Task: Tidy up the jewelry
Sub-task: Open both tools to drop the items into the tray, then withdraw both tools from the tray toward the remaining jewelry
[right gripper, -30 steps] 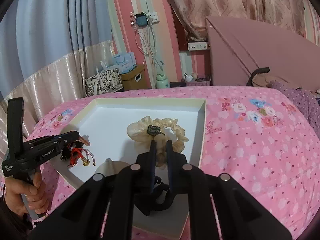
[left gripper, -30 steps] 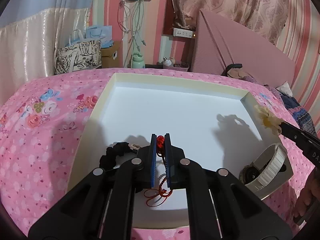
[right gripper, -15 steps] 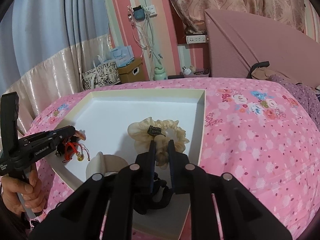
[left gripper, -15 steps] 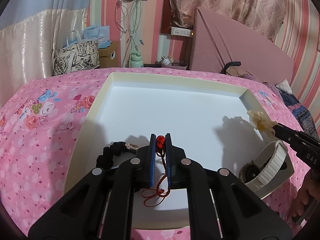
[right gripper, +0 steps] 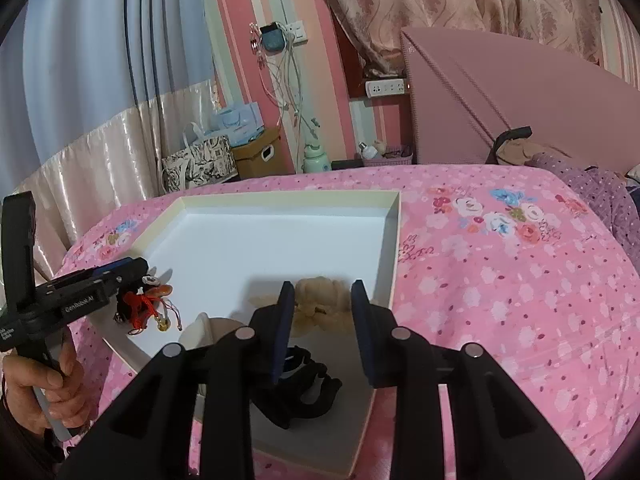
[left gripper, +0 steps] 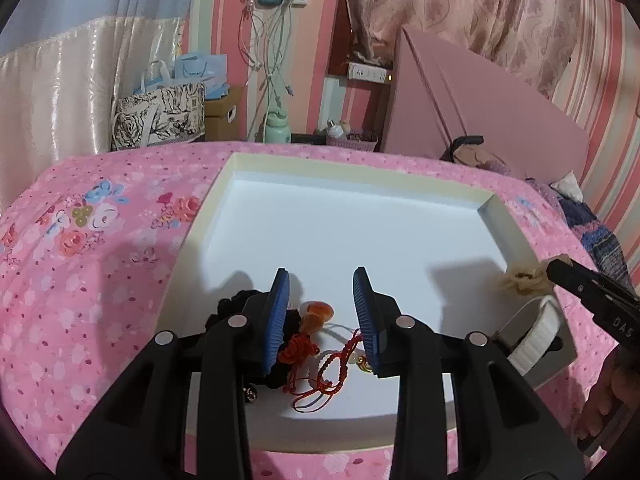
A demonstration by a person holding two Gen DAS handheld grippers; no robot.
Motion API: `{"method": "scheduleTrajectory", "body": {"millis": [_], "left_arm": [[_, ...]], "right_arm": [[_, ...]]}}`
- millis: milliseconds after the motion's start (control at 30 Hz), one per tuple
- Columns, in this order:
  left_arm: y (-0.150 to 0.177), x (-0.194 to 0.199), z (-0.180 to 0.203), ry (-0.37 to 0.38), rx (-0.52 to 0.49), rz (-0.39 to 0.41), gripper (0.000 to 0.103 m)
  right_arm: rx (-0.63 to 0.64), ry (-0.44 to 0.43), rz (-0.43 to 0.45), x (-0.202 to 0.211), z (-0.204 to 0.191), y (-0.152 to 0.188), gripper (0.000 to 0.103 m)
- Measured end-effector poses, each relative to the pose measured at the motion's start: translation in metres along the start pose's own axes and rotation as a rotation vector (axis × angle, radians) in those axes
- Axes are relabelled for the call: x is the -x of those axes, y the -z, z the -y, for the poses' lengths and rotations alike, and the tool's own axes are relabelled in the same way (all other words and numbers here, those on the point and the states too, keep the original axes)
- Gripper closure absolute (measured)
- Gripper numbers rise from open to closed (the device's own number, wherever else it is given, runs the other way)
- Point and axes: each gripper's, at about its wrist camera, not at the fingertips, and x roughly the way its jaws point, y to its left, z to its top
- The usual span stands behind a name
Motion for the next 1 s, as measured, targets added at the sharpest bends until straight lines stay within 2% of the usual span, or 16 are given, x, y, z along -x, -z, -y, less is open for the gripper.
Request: {"method": "scheduleTrajectory", "body": {"millis": [133,233,367,533,600,733,833,1000], "left_arm": [[-0.006,0.013,0.002,-0.018,-0.010,0.025,0.068],[-0.011,0.028,0.007,-0.060,-0.029,0.049,0.065],[-0.014,0.056,0.011,-0.084,-0.088,0.083,0.060],[-0.006,0.092,-0.013,-0.127,-0.112,0.103,0.057],[-0.001,0.105,-0.028,-0.140,-0.098,0.103,0.057],[0.018,0.137,-0.061,-0.175,-0.072,0.116,0.057],[0.038,0.156,-0.082,-0.199,-0.067,0.113,0.056],[0.073,0.171,-0.090,-0.215,-0.090,0.101,0.055]], "right_arm": [[-0.004,0.008,0.026,0.012,0.001,-0.003,0.073],[-0.002,0.020,0.043,0.021,0.003,-0.005,0.072],[-0.001,0.065,0.048,0.029,0.009,-0.005,0.072],[-0.010,0.103,0.058,0.035,0.018,-0.006,0.071],[-0.002,0.112,0.065,0.039,0.017,-0.006,0.063],[0.015,0.098,0.086,0.049,0.012,-0.009,0.062],[0.011,0.122,0.083,0.062,0.009,-0.007,0.062],[0.036,0.159,0.082,0.096,0.002,0.014,0.058]]}}
